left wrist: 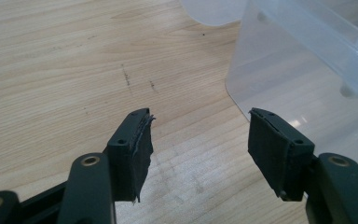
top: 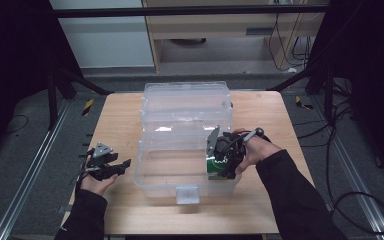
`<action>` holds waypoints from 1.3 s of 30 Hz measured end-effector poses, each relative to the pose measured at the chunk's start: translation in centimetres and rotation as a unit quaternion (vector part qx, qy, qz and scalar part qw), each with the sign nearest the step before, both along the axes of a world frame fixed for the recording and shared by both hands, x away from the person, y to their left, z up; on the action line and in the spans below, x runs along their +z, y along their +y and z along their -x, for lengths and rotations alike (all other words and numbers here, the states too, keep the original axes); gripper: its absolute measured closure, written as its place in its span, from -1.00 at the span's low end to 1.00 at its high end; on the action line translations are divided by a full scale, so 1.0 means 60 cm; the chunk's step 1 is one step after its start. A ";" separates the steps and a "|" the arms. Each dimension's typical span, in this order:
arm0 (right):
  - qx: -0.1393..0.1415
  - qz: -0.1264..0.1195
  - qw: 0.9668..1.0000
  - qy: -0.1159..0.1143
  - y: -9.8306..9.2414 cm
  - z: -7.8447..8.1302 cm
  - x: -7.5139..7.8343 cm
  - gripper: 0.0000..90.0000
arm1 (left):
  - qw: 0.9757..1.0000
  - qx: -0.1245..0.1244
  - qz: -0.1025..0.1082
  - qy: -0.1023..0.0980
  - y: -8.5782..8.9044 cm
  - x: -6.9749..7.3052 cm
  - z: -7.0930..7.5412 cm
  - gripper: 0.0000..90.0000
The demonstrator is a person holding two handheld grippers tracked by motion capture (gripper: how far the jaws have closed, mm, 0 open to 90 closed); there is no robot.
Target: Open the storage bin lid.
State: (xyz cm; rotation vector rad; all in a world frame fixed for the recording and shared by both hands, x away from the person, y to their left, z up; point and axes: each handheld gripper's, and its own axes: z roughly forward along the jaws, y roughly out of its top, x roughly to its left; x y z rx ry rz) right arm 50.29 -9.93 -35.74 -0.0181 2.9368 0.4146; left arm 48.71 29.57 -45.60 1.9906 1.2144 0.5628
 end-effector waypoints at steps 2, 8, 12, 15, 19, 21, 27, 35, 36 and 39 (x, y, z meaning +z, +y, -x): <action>0.001 0.002 1.000 0.000 -0.001 0.001 -0.002 -0.62 | 1.000 0.000 0.000 0.000 0.000 0.000 0.000 -0.13; 0.000 0.000 1.000 0.002 -0.009 0.002 -0.014 -0.62 | 1.000 0.001 0.000 0.000 0.001 0.000 0.000 -0.13; 0.004 0.006 1.000 0.005 -0.007 0.000 -0.018 -0.62 | 1.000 -0.001 0.000 0.000 0.000 0.000 0.000 -0.13; 0.007 0.011 1.000 0.005 -0.005 0.000 -0.023 -0.62 | 1.000 0.000 0.000 0.000 0.001 0.000 0.000 -0.13; 0.008 0.017 1.000 0.011 -0.003 -0.001 -0.029 -0.62 | 1.000 -0.001 0.000 0.001 0.001 0.000 0.000 -0.13; 0.006 0.016 1.000 0.019 -0.003 -0.003 -0.033 -0.63 | 1.000 -0.001 -0.001 0.001 0.001 0.000 0.000 -0.13; 0.007 0.021 0.999 0.029 -0.002 -0.004 -0.041 -0.63 | 1.000 0.000 0.001 0.001 0.001 -0.001 0.000 -0.13; -0.007 0.011 0.999 0.033 -0.006 -0.004 -0.047 -0.65 | 1.000 -0.001 -0.001 0.002 0.001 -0.001 -0.001 -0.13; -0.009 0.011 0.999 0.032 -0.005 -0.004 -0.047 -0.65 | 1.000 -0.003 -0.001 0.001 0.001 0.000 0.000 -0.13; -0.012 0.012 0.999 0.032 -0.005 -0.004 -0.047 -0.66 | 1.000 -0.002 0.000 0.000 0.001 0.001 0.000 -0.13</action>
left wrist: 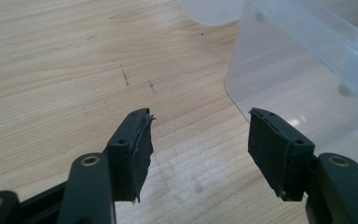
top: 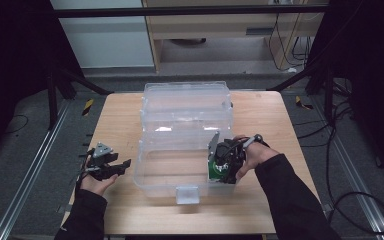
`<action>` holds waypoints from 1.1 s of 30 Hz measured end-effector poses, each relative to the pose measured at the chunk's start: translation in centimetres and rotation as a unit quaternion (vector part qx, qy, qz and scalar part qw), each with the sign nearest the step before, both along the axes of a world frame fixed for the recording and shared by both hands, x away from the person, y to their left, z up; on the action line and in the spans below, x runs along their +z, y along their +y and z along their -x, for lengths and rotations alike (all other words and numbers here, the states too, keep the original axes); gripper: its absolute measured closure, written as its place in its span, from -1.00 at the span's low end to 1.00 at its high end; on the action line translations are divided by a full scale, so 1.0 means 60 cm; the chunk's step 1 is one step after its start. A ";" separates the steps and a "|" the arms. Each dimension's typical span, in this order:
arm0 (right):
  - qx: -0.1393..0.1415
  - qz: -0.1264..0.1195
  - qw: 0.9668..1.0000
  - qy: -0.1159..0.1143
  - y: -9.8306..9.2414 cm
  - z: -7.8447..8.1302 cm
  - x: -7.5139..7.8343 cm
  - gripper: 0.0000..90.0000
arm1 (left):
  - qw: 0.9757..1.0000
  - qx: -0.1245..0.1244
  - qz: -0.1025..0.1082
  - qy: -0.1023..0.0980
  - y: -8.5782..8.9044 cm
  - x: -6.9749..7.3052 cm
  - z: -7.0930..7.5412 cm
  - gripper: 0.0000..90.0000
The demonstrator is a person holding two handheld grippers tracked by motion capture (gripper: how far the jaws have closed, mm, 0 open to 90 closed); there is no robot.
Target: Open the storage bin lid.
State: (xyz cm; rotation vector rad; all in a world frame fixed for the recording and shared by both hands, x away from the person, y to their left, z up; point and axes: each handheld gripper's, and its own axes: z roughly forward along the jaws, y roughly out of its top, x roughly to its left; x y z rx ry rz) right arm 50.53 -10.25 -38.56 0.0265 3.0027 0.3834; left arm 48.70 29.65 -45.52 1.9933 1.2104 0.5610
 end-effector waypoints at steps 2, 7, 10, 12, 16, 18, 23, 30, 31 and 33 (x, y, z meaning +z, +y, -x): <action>-0.007 0.001 1.000 0.002 -0.002 0.000 0.002 -0.67 | 1.000 0.002 0.001 -0.001 0.001 0.000 0.000 -0.13; -0.029 -0.022 0.999 -0.002 -0.017 -0.001 0.020 -0.64 | 1.000 0.001 0.001 -0.001 0.001 0.001 0.000 -0.13; -0.036 -0.035 0.999 -0.009 -0.023 0.001 0.026 -0.62 | 1.000 0.001 0.001 -0.002 0.002 0.002 0.000 -0.13; -0.054 -0.058 0.997 -0.024 -0.036 0.005 0.038 -0.53 | 1.000 0.003 0.003 -0.004 0.004 0.003 0.001 -0.13; -0.089 -0.093 0.991 -0.038 -0.054 0.012 0.057 -0.44 | 1.000 0.004 0.002 -0.007 0.005 0.005 0.001 -0.12; -0.093 -0.101 0.990 -0.042 -0.058 0.014 0.061 -0.42 | 1.000 0.006 0.005 -0.011 0.005 0.007 0.002 -0.11; -0.128 -0.153 0.980 -0.026 -0.073 0.027 0.071 -0.26 | 1.000 0.007 0.009 -0.018 0.006 0.011 0.004 -0.02; -0.142 -0.191 0.971 -0.026 -0.076 0.043 0.074 -0.17 | 1.000 0.005 0.007 -0.022 0.004 0.013 0.006 0.01; -0.139 -0.195 0.971 -0.027 -0.074 0.051 0.070 -0.16 | 1.000 0.005 0.007 -0.023 0.004 0.014 0.007 0.01; -0.137 -0.197 0.970 -0.033 -0.072 0.057 0.068 -0.19 | 1.000 0.005 0.009 -0.026 0.004 0.016 0.007 0.01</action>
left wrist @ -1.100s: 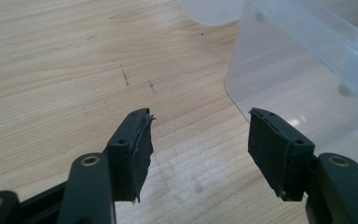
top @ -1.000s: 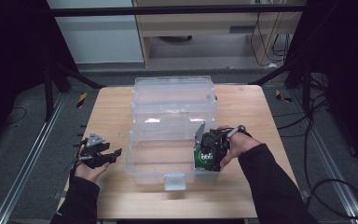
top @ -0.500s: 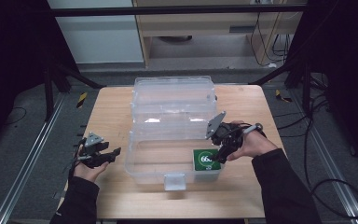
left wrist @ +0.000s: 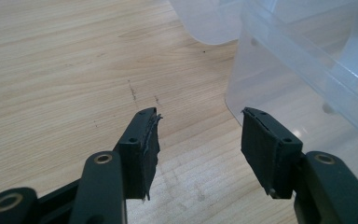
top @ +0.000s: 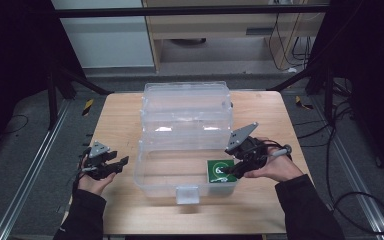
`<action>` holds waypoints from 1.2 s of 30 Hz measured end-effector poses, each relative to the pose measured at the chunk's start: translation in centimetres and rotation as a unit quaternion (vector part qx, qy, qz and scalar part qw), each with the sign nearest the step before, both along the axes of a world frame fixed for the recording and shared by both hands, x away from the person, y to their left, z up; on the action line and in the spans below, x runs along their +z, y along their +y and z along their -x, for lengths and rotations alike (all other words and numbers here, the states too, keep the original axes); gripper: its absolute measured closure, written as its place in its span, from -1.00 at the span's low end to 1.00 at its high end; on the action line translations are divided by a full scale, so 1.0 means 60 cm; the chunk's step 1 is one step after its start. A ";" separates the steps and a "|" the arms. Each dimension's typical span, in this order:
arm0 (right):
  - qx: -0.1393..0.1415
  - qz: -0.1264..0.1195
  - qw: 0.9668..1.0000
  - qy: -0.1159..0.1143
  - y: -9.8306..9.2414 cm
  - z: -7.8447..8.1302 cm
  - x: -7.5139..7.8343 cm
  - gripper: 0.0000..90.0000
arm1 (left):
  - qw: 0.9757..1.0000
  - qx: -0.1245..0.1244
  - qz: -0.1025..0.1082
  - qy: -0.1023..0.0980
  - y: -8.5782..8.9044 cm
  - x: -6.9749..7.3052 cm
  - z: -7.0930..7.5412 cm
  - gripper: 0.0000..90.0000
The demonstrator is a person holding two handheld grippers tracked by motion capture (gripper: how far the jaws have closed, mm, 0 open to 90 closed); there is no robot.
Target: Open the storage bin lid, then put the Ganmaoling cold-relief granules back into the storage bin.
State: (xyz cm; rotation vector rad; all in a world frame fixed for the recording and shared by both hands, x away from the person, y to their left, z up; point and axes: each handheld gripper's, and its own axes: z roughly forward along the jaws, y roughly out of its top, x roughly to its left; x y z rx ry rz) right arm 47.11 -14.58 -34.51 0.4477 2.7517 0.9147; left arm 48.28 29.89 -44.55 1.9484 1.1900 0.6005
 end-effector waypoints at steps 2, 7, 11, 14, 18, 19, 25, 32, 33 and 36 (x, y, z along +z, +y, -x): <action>-0.002 -0.022 1.000 0.018 0.002 0.006 -0.005 -0.20 | 1.000 0.001 0.000 -0.001 0.000 0.001 0.000 0.01; 0.007 -0.025 1.000 0.014 0.008 0.015 -0.017 -0.17 | 1.000 0.001 -0.001 -0.002 0.000 0.002 0.001 0.02; 0.017 -0.014 1.000 0.012 0.021 0.020 -0.026 -0.13 | 1.000 0.001 -0.001 -0.002 -0.001 0.003 0.002 0.02; 0.024 -0.019 0.999 0.011 0.033 0.023 -0.025 -0.10 | 1.000 0.001 -0.001 -0.003 0.001 0.003 0.001 0.02; 0.027 -0.012 1.000 0.006 0.047 0.025 -0.031 -0.07 | 1.000 0.002 0.001 -0.004 0.001 0.005 0.001 0.02; 0.027 -0.012 1.000 0.006 0.047 0.025 -0.031 -0.07 | 1.000 0.002 0.001 -0.004 0.001 0.005 0.001 0.02; 0.044 0.000 0.999 0.007 0.070 0.025 -0.043 -0.06 | 1.000 0.002 0.001 -0.004 0.000 0.005 0.001 0.02; 0.052 0.006 0.999 0.012 0.093 0.020 -0.048 -0.02 | 1.000 0.005 -0.002 -0.003 0.002 0.005 -0.002 0.02; 0.052 0.006 0.999 0.012 0.093 0.020 -0.048 -0.02 | 1.000 0.005 -0.002 -0.003 0.002 0.005 -0.002 0.02; 0.056 0.010 0.998 0.015 0.100 0.018 -0.050 -0.01 | 1.000 0.007 -0.003 -0.001 0.003 0.004 -0.003 0.02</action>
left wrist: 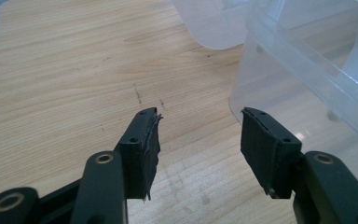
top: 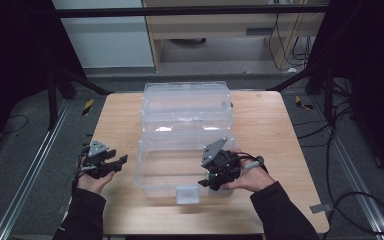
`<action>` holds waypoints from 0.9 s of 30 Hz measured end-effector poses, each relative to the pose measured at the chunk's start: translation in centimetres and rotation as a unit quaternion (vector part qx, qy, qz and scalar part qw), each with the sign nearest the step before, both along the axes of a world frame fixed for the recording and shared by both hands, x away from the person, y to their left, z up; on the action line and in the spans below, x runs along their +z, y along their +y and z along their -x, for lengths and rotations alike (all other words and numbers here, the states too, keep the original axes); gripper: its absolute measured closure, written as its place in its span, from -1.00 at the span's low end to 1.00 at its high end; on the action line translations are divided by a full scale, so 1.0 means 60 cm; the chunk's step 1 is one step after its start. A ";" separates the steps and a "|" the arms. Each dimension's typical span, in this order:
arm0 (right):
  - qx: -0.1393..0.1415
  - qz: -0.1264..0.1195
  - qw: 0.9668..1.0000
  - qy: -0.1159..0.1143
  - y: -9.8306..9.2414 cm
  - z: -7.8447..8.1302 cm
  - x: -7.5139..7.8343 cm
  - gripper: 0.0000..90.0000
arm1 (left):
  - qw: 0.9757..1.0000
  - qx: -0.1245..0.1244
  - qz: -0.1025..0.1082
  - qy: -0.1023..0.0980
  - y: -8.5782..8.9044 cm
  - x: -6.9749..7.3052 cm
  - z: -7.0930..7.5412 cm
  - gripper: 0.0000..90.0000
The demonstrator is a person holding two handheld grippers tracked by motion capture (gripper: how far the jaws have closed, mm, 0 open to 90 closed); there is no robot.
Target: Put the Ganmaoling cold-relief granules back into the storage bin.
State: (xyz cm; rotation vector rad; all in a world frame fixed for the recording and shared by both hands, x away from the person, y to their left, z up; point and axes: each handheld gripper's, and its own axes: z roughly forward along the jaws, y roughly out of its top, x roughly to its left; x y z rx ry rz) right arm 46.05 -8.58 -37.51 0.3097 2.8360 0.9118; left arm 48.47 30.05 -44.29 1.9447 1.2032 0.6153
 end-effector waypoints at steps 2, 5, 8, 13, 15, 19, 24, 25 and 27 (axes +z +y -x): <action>0.003 0.004 1.000 0.003 0.004 -0.001 -0.002 -0.01 | 1.000 -0.001 0.000 0.000 -0.001 -0.001 0.000 0.02; 0.006 0.014 1.000 0.008 0.010 -0.002 -0.006 0.00 | 1.000 -0.002 0.000 0.001 -0.001 -0.001 -0.001 0.02; 0.011 0.022 1.000 0.011 0.016 -0.004 -0.010 0.00 | 1.000 -0.002 -0.001 0.000 0.000 -0.001 -0.001 0.02; 0.022 0.039 0.999 0.016 0.027 -0.001 -0.016 0.00 | 1.000 -0.003 0.002 -0.004 0.003 0.001 0.000 0.02; 0.023 0.042 0.999 0.019 0.029 0.001 -0.017 0.01 | 1.000 -0.003 0.002 -0.004 0.003 0.001 0.000 0.02; 0.030 0.056 0.998 0.027 0.036 0.002 -0.020 0.02 | 1.000 -0.004 0.000 -0.004 0.002 0.000 0.000 0.02; 0.034 0.071 0.996 0.032 0.039 0.002 -0.026 0.07 | 1.000 -0.002 0.002 -0.009 0.001 0.006 0.002 0.02; 0.033 0.072 0.996 0.032 0.040 0.002 -0.027 0.08 | 1.000 -0.003 0.001 -0.009 0.002 0.006 0.001 0.02; 0.031 0.073 0.996 0.035 0.040 0.001 -0.028 0.12 | 1.000 -0.004 -0.002 -0.009 0.002 0.005 0.000 0.02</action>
